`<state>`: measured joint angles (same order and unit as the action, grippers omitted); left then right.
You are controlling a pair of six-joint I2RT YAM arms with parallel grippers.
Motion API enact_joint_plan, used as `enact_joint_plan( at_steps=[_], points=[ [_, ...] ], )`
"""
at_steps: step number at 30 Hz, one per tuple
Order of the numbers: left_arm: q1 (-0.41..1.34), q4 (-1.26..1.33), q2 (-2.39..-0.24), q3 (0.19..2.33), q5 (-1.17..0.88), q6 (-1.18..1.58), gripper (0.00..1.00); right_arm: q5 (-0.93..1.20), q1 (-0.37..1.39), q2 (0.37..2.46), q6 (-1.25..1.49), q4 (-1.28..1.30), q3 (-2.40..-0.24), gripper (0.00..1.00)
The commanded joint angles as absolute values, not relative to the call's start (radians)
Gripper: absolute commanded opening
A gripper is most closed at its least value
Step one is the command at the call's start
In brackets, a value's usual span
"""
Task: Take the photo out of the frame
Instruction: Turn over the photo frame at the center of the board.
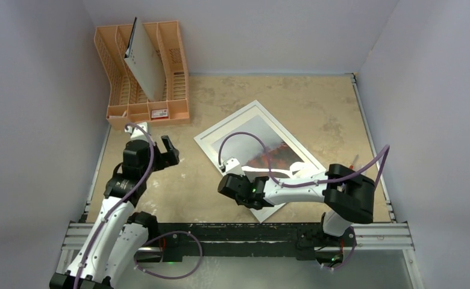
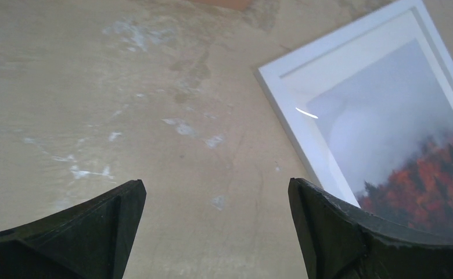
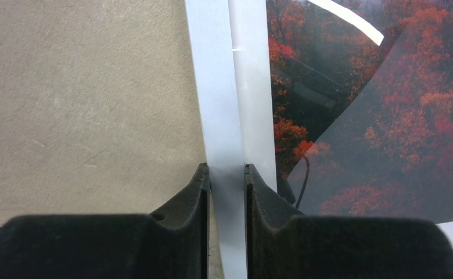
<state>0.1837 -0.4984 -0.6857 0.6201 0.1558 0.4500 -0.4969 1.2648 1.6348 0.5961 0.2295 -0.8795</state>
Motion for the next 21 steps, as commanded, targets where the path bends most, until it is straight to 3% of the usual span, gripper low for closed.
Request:
enact_joint_plan(
  at_steps=[1,9,21],
  points=[
    [0.179,-0.302,-0.679,0.513,-0.145,0.531,1.00,-0.484,1.273,1.572,0.664,0.239,-0.914,0.12],
    [0.179,0.021,-0.674,0.285,-0.366,0.682,0.99,-0.434,1.272,1.523,0.686,0.182,-0.921,0.10],
    [0.181,0.454,-0.745,0.043,-0.418,0.915,0.93,-0.342,1.273,1.500,0.702,0.142,-0.943,0.10]
  ],
)
